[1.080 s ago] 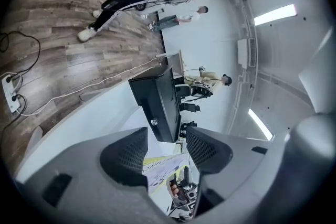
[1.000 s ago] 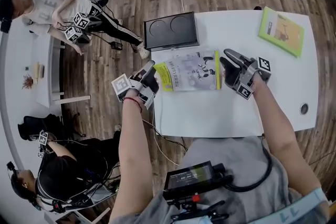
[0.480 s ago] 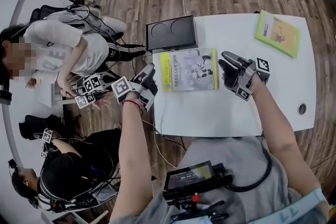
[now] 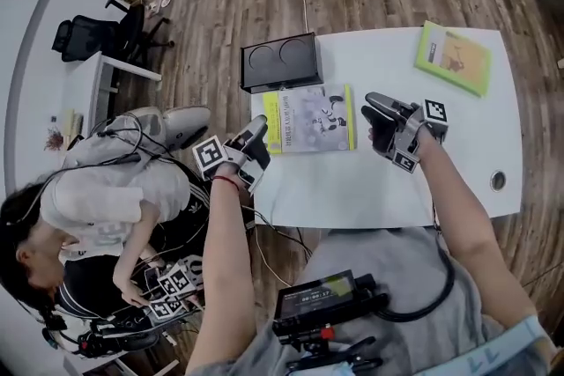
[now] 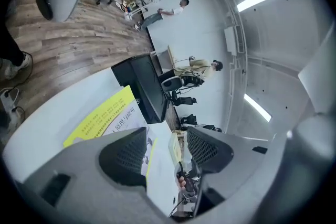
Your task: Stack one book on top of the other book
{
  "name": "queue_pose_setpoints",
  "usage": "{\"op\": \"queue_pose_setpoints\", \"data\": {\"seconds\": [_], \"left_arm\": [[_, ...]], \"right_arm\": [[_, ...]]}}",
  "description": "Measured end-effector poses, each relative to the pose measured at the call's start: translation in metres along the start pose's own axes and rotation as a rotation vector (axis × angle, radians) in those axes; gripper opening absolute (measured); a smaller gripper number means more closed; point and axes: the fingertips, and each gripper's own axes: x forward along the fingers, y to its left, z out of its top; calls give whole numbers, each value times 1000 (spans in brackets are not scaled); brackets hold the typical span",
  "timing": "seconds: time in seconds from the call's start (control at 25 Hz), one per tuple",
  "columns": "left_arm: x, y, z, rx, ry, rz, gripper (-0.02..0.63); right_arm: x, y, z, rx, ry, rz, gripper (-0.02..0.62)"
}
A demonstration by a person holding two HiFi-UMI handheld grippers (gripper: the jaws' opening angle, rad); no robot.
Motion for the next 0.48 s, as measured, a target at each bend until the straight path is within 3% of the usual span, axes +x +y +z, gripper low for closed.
{"op": "queue_pose_setpoints", "data": {"seconds": [0.24,0.48], "left_arm": [[2,-14,-46,1,9,-35,229],[10,-40,-96,76,31,-53,229]], "right_arm": [[-8,7,-13,-145,95,-83,181],[-13,14,-28,-479,253,-257,181]]}}
